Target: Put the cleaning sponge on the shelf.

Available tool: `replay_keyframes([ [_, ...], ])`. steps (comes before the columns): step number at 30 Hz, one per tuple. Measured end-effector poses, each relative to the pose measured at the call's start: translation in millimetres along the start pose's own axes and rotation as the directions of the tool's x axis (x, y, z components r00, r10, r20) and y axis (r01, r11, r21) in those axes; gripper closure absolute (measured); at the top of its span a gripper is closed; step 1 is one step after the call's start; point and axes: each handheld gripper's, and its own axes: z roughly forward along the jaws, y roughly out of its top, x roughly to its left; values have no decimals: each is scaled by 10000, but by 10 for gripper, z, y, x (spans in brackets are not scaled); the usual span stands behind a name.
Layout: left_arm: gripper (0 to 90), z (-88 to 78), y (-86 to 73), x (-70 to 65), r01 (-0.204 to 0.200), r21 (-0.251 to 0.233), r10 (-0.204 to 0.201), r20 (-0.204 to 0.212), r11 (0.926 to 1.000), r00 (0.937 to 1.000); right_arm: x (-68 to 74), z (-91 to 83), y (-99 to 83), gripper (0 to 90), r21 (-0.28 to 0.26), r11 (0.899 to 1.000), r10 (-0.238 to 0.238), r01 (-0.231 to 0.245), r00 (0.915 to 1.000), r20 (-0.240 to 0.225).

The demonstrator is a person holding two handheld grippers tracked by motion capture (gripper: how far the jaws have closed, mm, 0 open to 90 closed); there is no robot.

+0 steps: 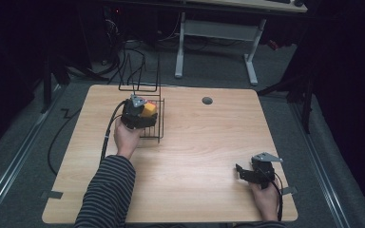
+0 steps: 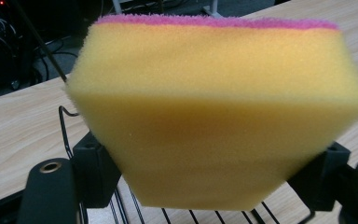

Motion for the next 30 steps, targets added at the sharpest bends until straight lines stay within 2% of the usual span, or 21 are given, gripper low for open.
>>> replay_keyframes([
  [5, 237, 85, -38, 17, 123, 237, -118, -229, 9996, 9997, 0, 0, -1, 262, -7, 10000, -10, 10, 10000, 3],
  [15, 235, 155, -69, 46, 200, 515, -185, -287, 9985, 9994, 0, 0, -1, 262, -1, 10000, 0, 0, 10000, 2],
  [30, 230, 207, -94, 24, 217, 635, -198, -298, 9977, 9994, 0, -2, -2, 262, 6, 10000, -1, 1, 10000, 7],
])
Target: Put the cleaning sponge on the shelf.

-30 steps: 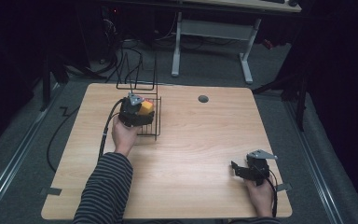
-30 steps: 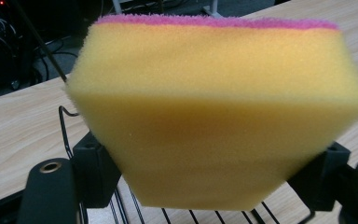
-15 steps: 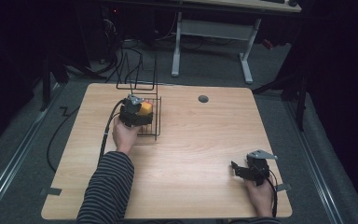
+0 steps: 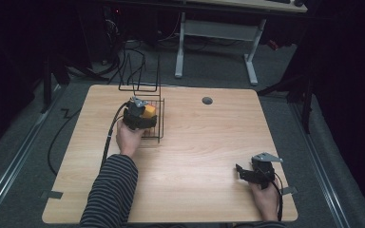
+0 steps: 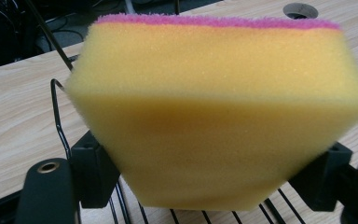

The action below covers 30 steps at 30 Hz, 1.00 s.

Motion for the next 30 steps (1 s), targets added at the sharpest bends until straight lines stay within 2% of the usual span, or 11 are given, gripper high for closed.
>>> replay_keyframes([
  [19, 178, 18, -10, -13, 66, 74, -67, 184, 10000, 9998, 0, -1, -1, 262, -1, 10000, 5, -5, 10000, -7],
  [30, 95, 27, -20, 4, 239, 287, -248, 313, 9993, 9992, -1, 0, 0, 262, -8, 10000, -9, 9, 10000, -11],
])
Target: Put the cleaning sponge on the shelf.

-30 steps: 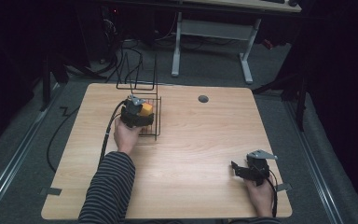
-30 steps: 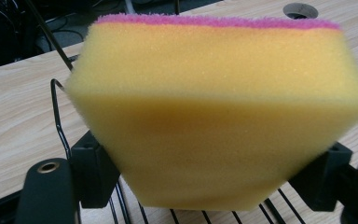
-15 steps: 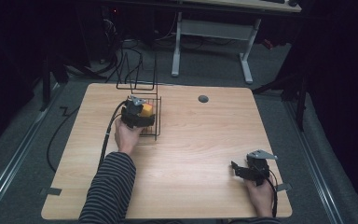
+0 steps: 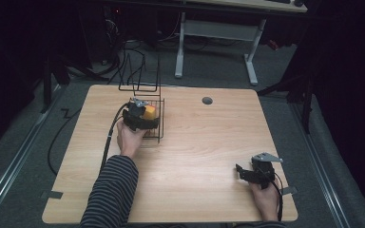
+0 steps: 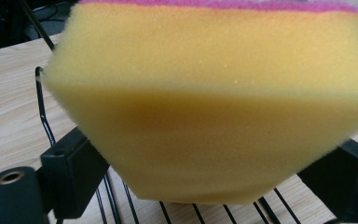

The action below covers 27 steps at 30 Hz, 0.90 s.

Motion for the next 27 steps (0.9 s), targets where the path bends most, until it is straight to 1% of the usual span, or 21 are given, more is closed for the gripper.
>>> replay_keyframes([
  [4, 59, -23, -3, -1, 48, -57, -48, 49, 10000, 10000, 0, 0, 0, 262, 2, 10000, -2, 2, 10000, 6],
  [5, 51, -38, -8, -3, 79, -81, -78, 136, 9999, 9999, 0, 0, 0, 262, 1, 10000, -3, 3, 10000, -1],
  [9, 23, -52, -23, -4, 120, -48, -119, 183, 9999, 9998, 0, 0, 0, 262, 3, 10000, 0, 0, 10000, -2],
  [14, 4, -134, -65, -4, 191, -196, -183, 392, 9996, 9991, 0, 0, 0, 262, 3, 10000, -1, 1, 10000, 0],
  [16, 1, -144, -67, -3, 170, -158, -163, 423, 9997, 9990, 0, 0, 0, 262, 1, 10000, -2, 2, 10000, 0],
  [19, 1, -216, -69, -16, 92, -316, -76, 496, 9995, 9987, 0, 0, 0, 262, 1, 10000, -2, 2, 10000, 0],
  [27, 2, -323, -91, -55, -32, -411, 58, 622, 9991, 9980, 0, 0, 0, 262, 3, 10000, -1, 1, 10000, -1],
])
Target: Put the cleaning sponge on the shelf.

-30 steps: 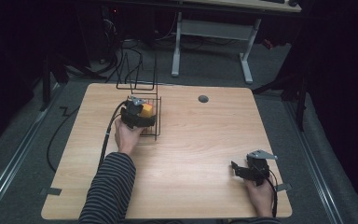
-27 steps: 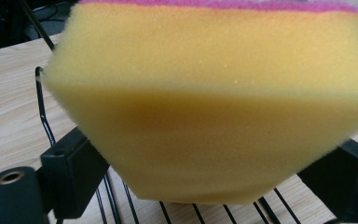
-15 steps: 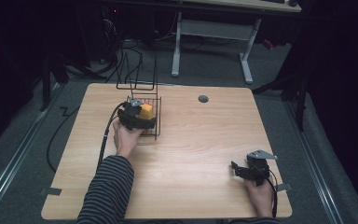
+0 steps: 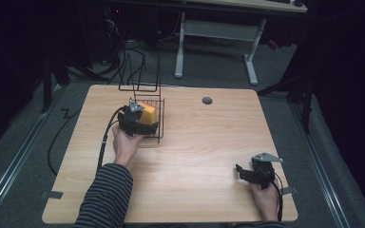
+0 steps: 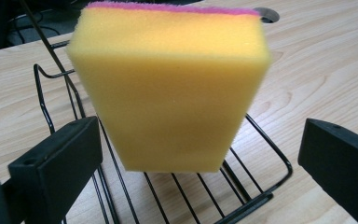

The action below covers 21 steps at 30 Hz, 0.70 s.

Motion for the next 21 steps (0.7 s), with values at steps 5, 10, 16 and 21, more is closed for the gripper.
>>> replay_keyframes([
  [5, 6, -58, -10, -27, -64, -92, 64, 56, 9999, 10000, 0, 0, 0, 262, -3, 10000, 0, 0, 10000, 0],
  [10, 9, -127, -41, -45, -91, -109, 93, 203, 9999, 9998, 0, 0, 0, 262, -1, 10000, 1, -1, 10000, 0],
  [16, 15, -227, -63, -72, -157, -233, 165, 336, 9996, 9993, 0, 0, 0, 262, -1, 10000, 2, -2, 10000, 1],
  [21, 20, -305, -86, -80, -136, -398, 153, 416, 9991, 9990, 0, 0, 0, 262, -3, 10000, 0, 0, 10000, 0],
])
